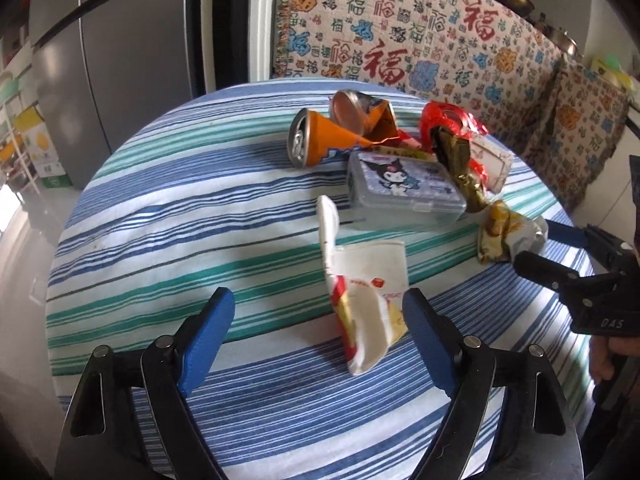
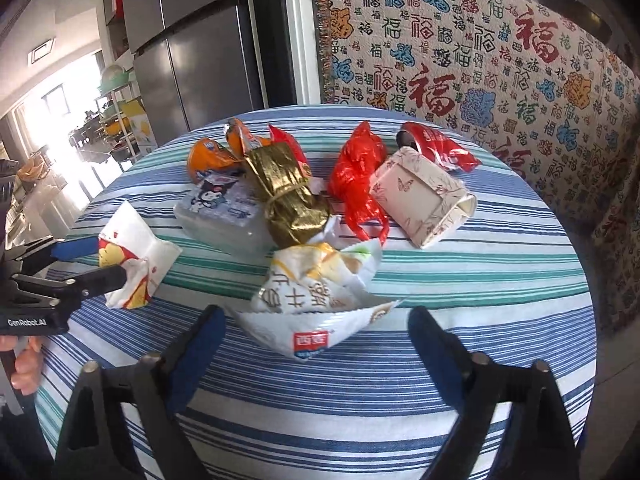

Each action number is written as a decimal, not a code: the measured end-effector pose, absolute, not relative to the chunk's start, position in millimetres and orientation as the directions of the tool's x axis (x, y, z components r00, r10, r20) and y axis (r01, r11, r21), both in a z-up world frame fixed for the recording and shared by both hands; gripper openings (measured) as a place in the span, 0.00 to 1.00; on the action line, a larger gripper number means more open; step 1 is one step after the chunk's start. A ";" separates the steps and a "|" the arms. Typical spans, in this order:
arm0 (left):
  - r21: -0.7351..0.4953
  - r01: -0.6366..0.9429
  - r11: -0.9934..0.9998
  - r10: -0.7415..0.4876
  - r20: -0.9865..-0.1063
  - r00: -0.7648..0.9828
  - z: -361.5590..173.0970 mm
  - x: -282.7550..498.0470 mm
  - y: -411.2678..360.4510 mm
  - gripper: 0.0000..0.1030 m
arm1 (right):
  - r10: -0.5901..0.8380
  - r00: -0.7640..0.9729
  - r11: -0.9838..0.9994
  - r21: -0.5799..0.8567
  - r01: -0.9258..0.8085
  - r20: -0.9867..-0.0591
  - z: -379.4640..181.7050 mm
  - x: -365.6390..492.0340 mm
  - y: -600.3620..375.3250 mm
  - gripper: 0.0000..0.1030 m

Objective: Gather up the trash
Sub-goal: 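Lift the white paper cup with the left tool while the right tool closes on the white snack bag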

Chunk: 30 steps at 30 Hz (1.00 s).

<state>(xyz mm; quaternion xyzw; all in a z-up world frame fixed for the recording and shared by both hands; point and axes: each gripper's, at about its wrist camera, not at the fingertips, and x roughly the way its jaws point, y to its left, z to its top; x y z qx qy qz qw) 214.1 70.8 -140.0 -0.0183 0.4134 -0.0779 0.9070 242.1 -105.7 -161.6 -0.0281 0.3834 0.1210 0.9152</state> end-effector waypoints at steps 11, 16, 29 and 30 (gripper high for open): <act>-0.074 0.181 0.981 -0.177 -0.734 0.656 -135.7 210.7 56.5 0.05 | 0.239 0.650 0.968 0.123 -0.220 -0.722 -158.8 239.9 -118.2 0.18; -0.078 0.203 0.976 -0.197 -0.713 0.673 -127.2 203.8 51.2 0.04 | 0.257 0.663 0.964 0.133 -0.232 -0.703 -145.5 226.8 -126.6 0.18; -0.135 0.258 0.957 -0.281 -0.662 0.695 -112.8 194.9 30.9 0.04 | 0.237 0.703 0.970 0.131 -0.202 -0.671 -128.7 208.3 -162.9 0.17; -0.138 0.262 0.955 -0.286 -0.658 0.696 -112.4 195.0 28.3 0.04 | 0.236 0.706 0.971 0.134 -0.198 -0.668 -127.6 206.9 -167.0 0.17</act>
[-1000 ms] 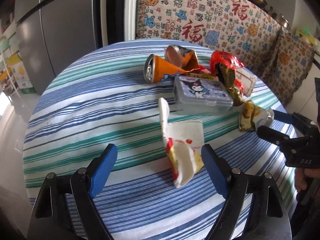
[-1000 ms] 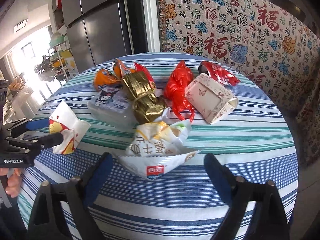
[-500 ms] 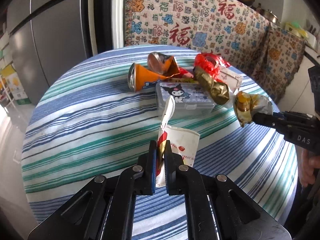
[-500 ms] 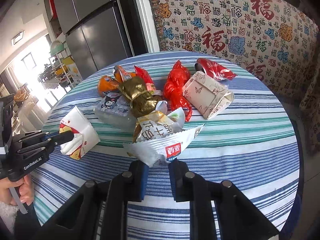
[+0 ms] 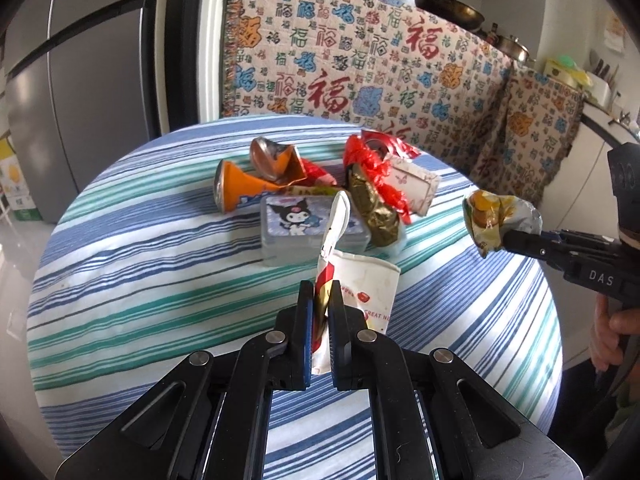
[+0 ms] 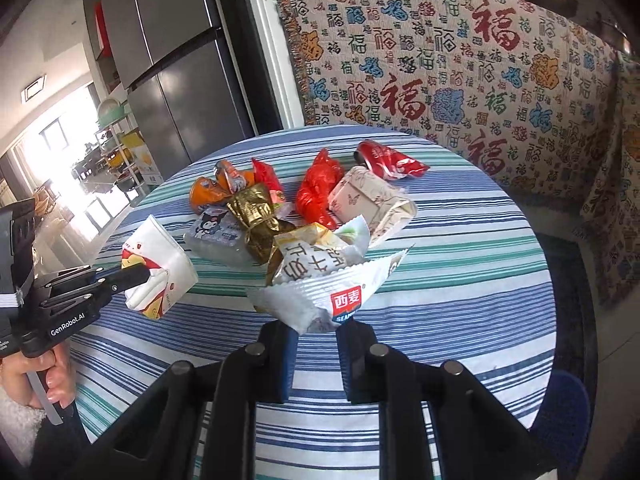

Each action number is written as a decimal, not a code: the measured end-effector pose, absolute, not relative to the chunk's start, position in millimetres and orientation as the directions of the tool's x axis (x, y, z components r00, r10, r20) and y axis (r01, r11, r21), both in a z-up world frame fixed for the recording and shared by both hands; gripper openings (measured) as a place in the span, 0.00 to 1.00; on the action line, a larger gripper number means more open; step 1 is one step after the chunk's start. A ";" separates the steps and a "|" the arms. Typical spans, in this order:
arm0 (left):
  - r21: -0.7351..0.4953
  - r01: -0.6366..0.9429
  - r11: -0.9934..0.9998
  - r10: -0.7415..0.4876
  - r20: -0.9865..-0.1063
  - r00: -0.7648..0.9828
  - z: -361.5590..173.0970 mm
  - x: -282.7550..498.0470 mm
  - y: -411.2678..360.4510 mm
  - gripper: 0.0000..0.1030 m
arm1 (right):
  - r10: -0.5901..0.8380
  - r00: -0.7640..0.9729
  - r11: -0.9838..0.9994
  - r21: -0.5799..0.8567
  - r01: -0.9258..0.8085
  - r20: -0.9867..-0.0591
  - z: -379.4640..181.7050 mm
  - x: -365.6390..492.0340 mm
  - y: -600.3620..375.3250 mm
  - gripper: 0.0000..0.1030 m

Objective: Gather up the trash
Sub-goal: 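Lift the white paper cup with the left tool while the right tool closes on the white snack bag, then carry the cup and snack bag over the blue wastebasket while opening both tools to drop them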

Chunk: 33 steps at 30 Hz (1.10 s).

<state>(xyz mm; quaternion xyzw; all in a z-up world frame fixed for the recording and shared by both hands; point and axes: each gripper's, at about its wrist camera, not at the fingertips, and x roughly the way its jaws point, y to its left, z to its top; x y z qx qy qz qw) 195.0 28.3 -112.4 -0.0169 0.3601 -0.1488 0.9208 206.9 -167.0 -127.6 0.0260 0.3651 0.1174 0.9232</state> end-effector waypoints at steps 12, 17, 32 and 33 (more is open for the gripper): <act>-0.145 0.328 0.934 -0.342 -0.632 0.695 -108.4 194.0 -7.3 0.04 | 0.212 0.721 0.977 0.137 -0.162 -0.660 -122.5 188.0 -202.7 0.17; -0.150 0.353 0.924 -0.365 -0.629 0.687 -104.4 192.4 -26.1 0.04 | 0.200 0.726 0.980 0.144 -0.139 -0.658 -121.0 179.6 -217.3 0.17; -0.170 0.513 0.841 -0.499 -0.608 0.618 -77.5 177.5 -132.4 0.04 | 0.086 0.777 0.989 0.149 0.010 -0.624 -90.7 132.1 -311.4 0.17; -0.175 0.533 0.828 -0.516 -0.607 0.604 -75.5 176.2 -145.5 0.04 | 0.068 0.777 0.988 0.148 0.033 -0.625 -89.6 126.7 -323.9 0.17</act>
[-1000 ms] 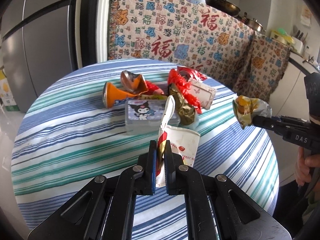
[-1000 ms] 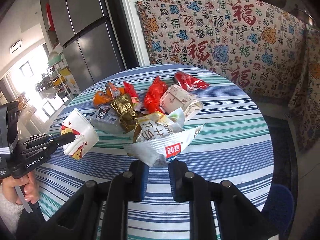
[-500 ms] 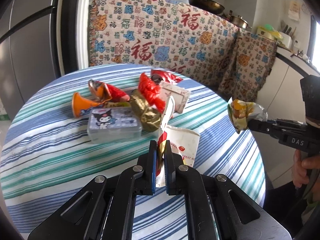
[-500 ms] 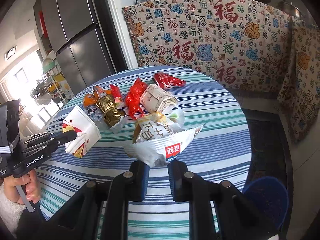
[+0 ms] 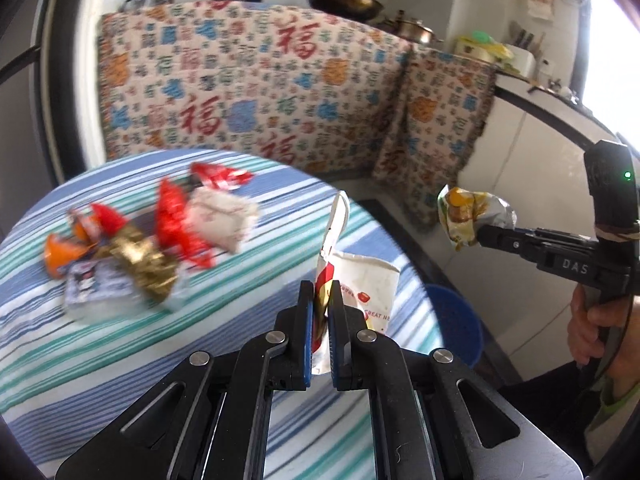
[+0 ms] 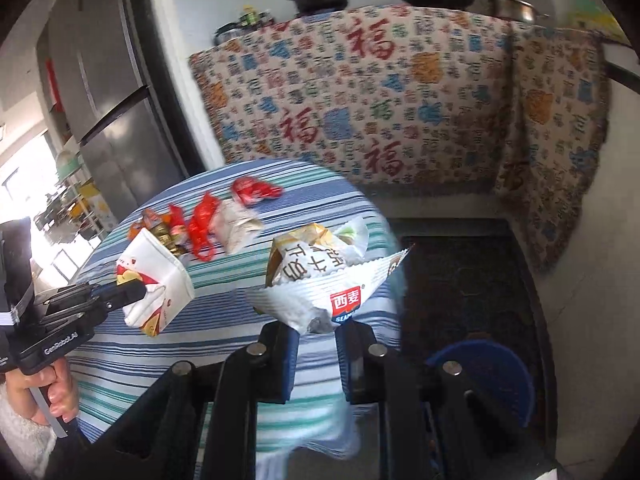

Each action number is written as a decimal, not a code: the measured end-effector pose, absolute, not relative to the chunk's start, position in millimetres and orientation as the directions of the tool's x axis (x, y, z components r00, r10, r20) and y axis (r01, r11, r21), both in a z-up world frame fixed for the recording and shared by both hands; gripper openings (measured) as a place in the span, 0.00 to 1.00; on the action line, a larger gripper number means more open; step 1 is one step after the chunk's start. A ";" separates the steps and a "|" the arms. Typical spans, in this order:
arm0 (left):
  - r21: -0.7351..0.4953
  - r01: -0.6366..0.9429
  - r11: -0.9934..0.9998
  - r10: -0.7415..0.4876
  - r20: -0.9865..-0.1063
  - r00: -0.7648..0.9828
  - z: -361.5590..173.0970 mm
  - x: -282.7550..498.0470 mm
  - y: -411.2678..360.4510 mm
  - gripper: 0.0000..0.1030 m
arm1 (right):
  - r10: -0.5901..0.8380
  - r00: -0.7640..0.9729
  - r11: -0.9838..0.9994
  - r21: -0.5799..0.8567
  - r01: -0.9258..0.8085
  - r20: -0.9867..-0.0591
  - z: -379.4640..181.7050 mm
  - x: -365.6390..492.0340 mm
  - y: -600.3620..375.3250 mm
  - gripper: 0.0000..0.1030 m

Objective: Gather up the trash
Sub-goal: 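Carry the cup and snack bag over the blue wastebasket while opening both tools to drop them, then bring both tools back from the wastebasket over the table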

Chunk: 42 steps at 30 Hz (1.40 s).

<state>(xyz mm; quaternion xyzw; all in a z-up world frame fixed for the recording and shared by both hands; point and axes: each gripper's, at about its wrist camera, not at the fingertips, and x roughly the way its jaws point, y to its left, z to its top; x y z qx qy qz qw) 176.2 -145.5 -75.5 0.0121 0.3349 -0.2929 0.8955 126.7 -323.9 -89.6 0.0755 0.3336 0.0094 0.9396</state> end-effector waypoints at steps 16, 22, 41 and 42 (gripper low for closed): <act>-0.251 0.726 0.641 -0.666 -0.653 0.362 -105.6 165.4 -356.9 0.04 | -0.131 0.630 0.940 0.106 0.324 -0.765 -155.5 71.0 -487.2 0.17; -0.250 0.731 0.635 -0.644 -0.694 0.322 -133.8 178.0 -394.5 0.04 | -0.143 0.601 0.937 0.089 0.339 -0.787 -168.7 65.9 -509.4 0.17; -0.316 0.749 0.582 -0.681 -0.692 0.238 -156.1 200.1 -429.1 0.57 | -0.148 0.592 0.942 0.070 0.329 -0.792 -181.3 74.4 -526.8 0.38; -0.315 0.749 0.583 -0.687 -0.684 0.247 -150.6 198.2 -423.7 0.58 | -0.161 0.603 0.941 0.061 0.332 -0.781 -176.8 72.5 -525.9 0.38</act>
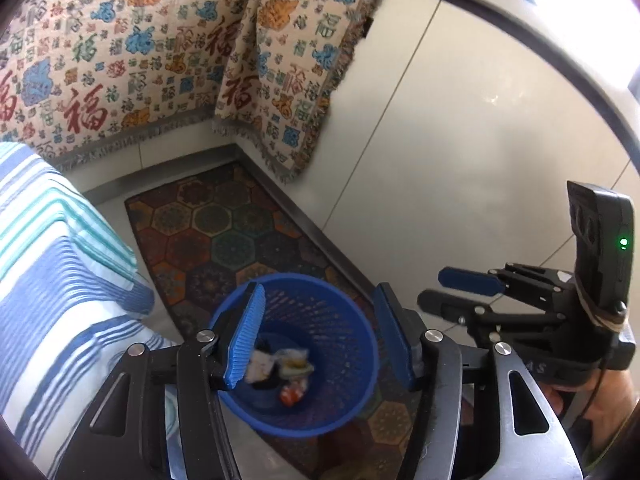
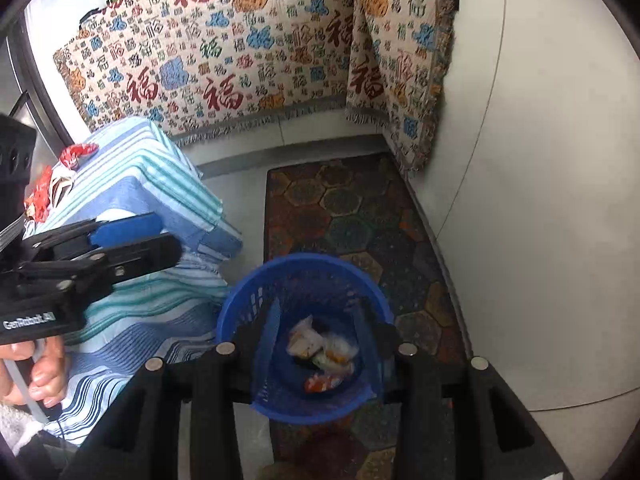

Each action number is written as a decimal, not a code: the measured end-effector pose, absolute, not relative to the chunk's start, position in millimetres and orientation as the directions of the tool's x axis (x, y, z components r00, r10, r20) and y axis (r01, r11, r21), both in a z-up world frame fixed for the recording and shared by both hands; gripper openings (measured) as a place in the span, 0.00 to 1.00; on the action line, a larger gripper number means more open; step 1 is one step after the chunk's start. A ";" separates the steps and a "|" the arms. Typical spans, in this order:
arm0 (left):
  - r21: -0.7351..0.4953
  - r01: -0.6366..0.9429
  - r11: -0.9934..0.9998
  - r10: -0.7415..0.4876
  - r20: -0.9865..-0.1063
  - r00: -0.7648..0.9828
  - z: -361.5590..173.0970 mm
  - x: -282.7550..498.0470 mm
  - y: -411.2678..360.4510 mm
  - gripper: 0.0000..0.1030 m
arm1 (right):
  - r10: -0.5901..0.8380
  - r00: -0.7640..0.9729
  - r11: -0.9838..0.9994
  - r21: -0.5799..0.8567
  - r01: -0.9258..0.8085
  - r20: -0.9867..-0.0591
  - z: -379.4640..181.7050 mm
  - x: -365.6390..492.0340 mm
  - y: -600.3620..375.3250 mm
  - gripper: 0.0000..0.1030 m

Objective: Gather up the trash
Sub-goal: 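Bring both tools back from the wastebasket over the table, then grasp the clear Kuromi plastic box with the left tool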

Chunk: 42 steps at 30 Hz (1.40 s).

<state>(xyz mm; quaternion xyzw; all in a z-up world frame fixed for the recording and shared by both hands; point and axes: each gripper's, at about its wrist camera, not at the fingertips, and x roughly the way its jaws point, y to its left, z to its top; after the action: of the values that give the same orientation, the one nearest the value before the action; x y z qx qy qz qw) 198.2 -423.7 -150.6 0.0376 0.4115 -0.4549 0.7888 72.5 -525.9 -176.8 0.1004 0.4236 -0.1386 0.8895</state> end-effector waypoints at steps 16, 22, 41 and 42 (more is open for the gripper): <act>-0.141 0.553 0.821 -0.478 -0.701 0.530 -117.8 167.4 -186.1 0.83 | -0.159 0.824 0.987 -0.057 0.152 -0.543 -106.8 95.1 -388.4 0.58; -0.083 0.371 0.925 -0.307 -0.739 0.600 -138.8 187.1 -87.1 0.83 | -0.013 0.828 0.999 -0.048 -0.017 -0.560 -119.1 132.4 -296.3 0.58; 0.014 0.389 0.921 -0.220 -0.806 0.549 -168.7 268.9 31.1 0.99 | 0.131 0.660 0.964 -0.061 -0.259 -0.740 -190.3 208.9 -155.6 0.58; 0.011 0.407 0.913 -0.232 -0.808 0.542 -168.4 271.8 33.7 1.00 | 0.131 0.661 0.962 -0.066 -0.264 -0.739 -190.1 209.0 -154.1 0.58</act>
<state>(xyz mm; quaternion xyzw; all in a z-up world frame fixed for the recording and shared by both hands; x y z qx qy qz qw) 271.8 33.7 -168.4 0.0991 0.4421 -0.1830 0.8725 209.0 -154.1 -190.1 -0.0838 0.3971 0.1087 0.9075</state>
